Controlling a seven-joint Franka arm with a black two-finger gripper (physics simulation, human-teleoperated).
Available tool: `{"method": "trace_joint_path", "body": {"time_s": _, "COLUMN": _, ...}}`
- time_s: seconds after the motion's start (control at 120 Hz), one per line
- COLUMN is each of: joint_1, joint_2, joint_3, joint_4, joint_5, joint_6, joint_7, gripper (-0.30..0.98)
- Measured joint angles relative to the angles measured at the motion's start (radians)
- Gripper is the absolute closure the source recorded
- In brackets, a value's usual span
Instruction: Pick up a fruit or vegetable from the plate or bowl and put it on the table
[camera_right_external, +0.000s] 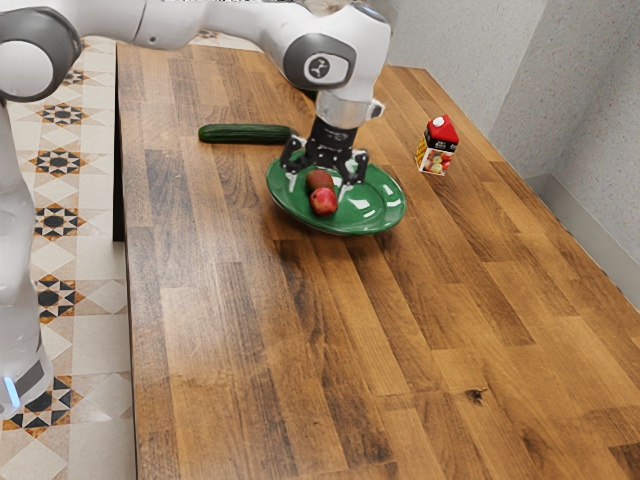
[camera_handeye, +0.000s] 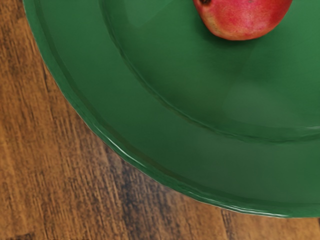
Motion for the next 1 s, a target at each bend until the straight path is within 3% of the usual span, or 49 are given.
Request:
{"method": "trace_joint_path", "body": {"time_s": 0.35, "joint_1": -0.112, "joint_2": -0.001, "joint_3": 0.139, "joint_4": -0.025, "joint_5": 0.003, "joint_6": 0.022, "joint_7": -0.047, "gripper": 0.00}}
{"method": "trace_joint_path", "body": {"time_s": 1.0, "joint_1": -0.119, "joint_2": 0.044, "joint_3": 0.194, "joint_4": -0.019, "joint_5": 0.004, "joint_6": 0.072, "joint_7": -0.041, "gripper": 0.00}}
